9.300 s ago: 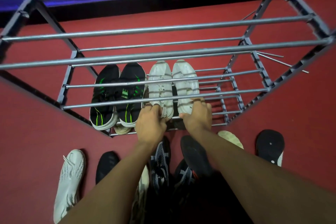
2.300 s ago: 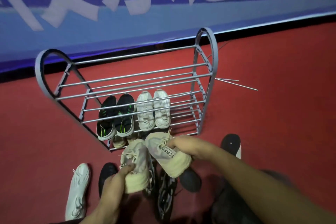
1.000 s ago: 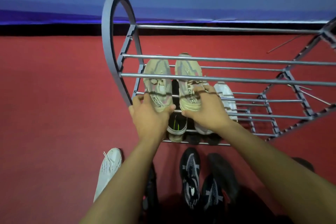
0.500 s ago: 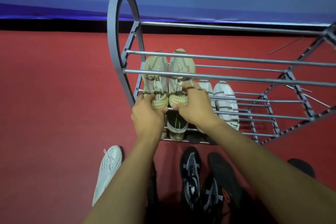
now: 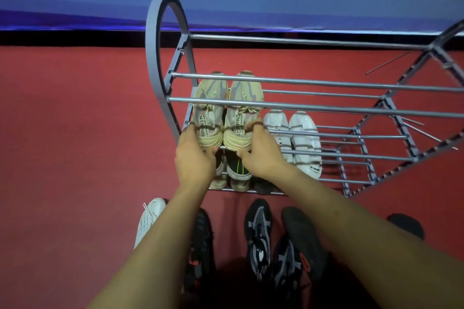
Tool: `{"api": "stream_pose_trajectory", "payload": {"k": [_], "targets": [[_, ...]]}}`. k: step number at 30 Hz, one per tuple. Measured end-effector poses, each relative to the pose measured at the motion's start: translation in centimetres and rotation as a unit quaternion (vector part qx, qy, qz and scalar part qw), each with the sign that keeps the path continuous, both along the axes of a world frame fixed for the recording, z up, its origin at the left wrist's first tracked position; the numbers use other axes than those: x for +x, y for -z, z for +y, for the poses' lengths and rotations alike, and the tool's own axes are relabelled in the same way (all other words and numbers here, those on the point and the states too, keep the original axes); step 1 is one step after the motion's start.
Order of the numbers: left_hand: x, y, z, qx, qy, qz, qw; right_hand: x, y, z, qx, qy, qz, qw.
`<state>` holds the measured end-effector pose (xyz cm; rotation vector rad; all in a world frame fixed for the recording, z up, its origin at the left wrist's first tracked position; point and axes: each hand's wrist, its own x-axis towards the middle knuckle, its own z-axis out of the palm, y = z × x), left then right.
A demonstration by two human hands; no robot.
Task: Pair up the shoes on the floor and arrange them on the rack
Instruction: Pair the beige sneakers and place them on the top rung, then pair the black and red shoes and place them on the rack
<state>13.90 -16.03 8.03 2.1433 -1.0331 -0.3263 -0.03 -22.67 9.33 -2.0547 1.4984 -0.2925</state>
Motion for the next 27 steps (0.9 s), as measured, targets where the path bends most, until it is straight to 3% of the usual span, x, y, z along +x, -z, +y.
{"api": "stream_pose_trajectory", "payload": {"k": [2,6,9,11,12,14,16,17,19,23,27], "targets": [[-0.4,-0.7,1.0,-0.043,-0.001,0.034,0.998,-1.5,-1.5,0.9,-0.013,-0.035,0.029,0.999],[-1.6,-2.4,2.5,-0.027,0.004,-0.066,0.997,-6.3,-4.7,2.5,0.024,-0.061,0.025,0.998],[-4.9,-4.3,3.6,0.014,0.056,-0.008,0.998,-11.6,-4.9,6.2,0.123,0.057,-0.087,0.987],[-8.6,-4.3,5.0,0.081,0.162,0.036,0.983,-14.9,-3.1,9.9,0.144,0.082,-0.079,0.983],[-10.7,-3.7,5.9,0.128,0.237,0.037,0.963,-15.9,-2.0,11.3,0.176,0.053,-0.031,0.982],[-14.8,-2.2,8.1,0.253,0.389,-0.001,0.886,-16.6,-0.6,13.2,0.257,-0.055,0.118,0.958],[-17.1,0.0,9.9,0.366,0.452,-0.020,0.813,-16.7,-0.7,13.6,0.239,-0.136,0.204,0.940],[-17.4,1.0,10.3,0.395,0.439,0.005,0.807,-17.1,-0.8,13.3,0.209,-0.146,0.229,0.939],[-16.8,2.9,10.3,0.415,0.373,0.075,0.826,-18.1,-1.2,12.0,0.153,-0.139,0.252,0.945],[-13.4,7.2,10.2,0.432,0.208,0.079,0.874,-20.2,-1.0,8.9,0.206,-0.149,0.313,0.915],[-9.8,12.2,13.6,0.472,0.018,0.119,0.873,-17.7,-1.2,7.5,0.186,-0.173,0.299,0.920]]}}
